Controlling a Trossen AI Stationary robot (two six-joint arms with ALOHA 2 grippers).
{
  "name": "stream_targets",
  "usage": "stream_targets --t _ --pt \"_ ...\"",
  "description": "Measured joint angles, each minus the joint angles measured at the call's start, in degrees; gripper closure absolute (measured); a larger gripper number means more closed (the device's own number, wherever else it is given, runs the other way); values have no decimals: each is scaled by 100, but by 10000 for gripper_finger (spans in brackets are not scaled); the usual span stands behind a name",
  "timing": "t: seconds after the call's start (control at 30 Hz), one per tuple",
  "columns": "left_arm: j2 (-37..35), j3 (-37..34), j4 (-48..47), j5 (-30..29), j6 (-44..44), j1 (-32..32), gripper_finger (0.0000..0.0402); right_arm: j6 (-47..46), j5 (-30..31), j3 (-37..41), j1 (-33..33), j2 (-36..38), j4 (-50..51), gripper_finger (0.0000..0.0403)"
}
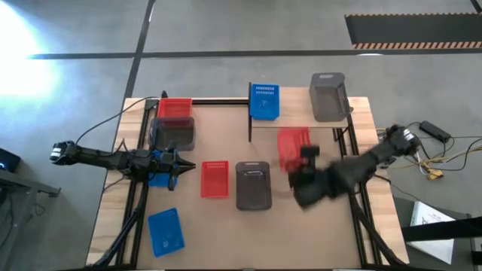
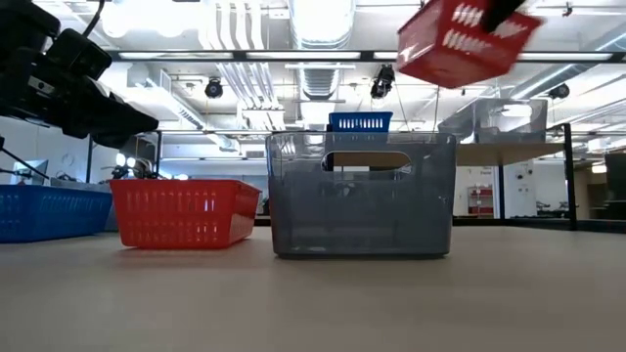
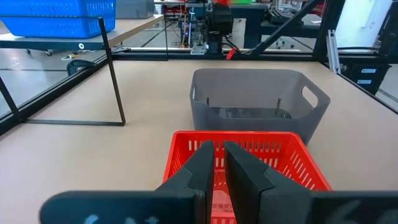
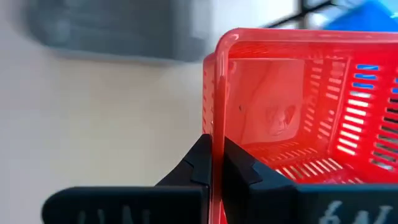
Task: Stack baskets on shelf by color
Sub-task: Put the bottom red bin on the shelf
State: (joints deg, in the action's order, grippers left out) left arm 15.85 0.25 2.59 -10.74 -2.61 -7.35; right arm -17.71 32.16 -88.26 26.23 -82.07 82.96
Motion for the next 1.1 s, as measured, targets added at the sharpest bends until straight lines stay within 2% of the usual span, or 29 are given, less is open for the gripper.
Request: stream_targets --t 0.2,0.3,0.4,0.5,0.6,0.73,1.0,1.1 --pt "-13 0 0 0 0 -1 379 2572 -99 23 -2166 721 -453 394" --pt "-13 0 0 0 0 1 379 3562 -804 23 -3276 935 -871 394" --pt "-13 0 0 0 1 0 379 4141 -1625 26 -4235 947 -1016 394" --pt "-13 0 0 0 1 0 379 4524 -1988 27 -4906 802 -1001 394" --pt "-8 0 0 0 1 -1 379 4873 -2111 29 -5293 618 -1022 394" --pt "-13 0 0 0 1 -1 379 5074 -2383 29 -5495 322 -1047 394" --pt "-2 0 0 0 0 1 379 4851 -2313 31 -5516 -94 -1043 394" --pt "-2 0 0 0 0 0 379 4772 -2073 31 -5516 -127 -1036 392"
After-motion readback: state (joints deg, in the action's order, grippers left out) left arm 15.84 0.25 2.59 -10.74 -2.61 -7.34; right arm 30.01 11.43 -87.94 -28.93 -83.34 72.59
